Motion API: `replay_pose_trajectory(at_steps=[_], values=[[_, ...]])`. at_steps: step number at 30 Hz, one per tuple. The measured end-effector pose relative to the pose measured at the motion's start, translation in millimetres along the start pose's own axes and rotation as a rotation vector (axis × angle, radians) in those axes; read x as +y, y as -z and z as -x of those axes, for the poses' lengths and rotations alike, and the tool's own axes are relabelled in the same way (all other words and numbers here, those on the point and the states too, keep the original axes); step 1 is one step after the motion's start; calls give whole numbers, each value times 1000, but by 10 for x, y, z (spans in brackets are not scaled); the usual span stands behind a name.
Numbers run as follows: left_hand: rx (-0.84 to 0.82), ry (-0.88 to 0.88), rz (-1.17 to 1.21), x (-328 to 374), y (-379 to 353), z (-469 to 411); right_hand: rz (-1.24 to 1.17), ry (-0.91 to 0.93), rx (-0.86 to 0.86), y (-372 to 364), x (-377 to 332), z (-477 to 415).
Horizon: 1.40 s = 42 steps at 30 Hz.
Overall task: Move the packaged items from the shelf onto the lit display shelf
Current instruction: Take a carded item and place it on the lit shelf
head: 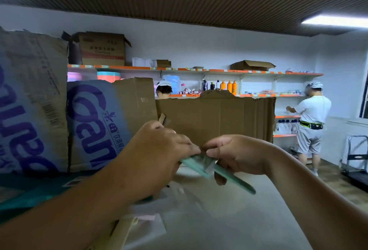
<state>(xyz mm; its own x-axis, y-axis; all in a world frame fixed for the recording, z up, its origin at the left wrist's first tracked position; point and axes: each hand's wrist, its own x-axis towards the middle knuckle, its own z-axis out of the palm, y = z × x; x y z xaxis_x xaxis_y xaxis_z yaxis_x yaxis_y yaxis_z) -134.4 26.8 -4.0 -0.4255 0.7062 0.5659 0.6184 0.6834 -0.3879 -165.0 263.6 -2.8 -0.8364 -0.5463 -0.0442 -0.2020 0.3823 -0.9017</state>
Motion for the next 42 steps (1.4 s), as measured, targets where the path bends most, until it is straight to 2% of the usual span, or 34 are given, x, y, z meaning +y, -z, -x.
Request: replay_pose_trajectory(at_steps=[6, 8, 10, 13, 16, 18, 21, 24, 27, 30, 33, 36, 42], values=[[245, 238, 328, -65, 86, 92, -130, 211, 86, 167, 12, 28], [246, 327, 446, -35, 70, 83, -81, 271, 36, 132, 19, 8], [190, 334, 527, 3, 14, 93, -21, 338, 29, 43, 13, -38], [89, 343, 515, 39, -37, 106, 38, 386, 134, -27, 9, -124], [100, 415, 526, 1, -30, 93, 104, 410, 257, -26, -25, -144], [175, 449, 584, -18, 13, 96, 320, 440, 376, -25, -38, -107], [258, 379, 524, 30, 129, 103, 853, 536, 500, -81, -81, -72], [195, 272, 403, 120, 235, 85, 1072, 571, 522, -203, -89, -118], [94, 233, 300, 94, 196, 62, 1090, 598, 590, -212, -105, -111], [102, 322, 270, -18, 154, 52, 1005, 681, 707, -95, -127, -74], [139, 415, 278, -123, 138, 59, 949, 753, 751, -43, -156, -51], [83, 378, 217, -144, 141, 77, 951, 766, 741, -67, -171, -38], [93, 236, -9, -63, 236, 44, 741, 739, 632, -141, -185, -16]])
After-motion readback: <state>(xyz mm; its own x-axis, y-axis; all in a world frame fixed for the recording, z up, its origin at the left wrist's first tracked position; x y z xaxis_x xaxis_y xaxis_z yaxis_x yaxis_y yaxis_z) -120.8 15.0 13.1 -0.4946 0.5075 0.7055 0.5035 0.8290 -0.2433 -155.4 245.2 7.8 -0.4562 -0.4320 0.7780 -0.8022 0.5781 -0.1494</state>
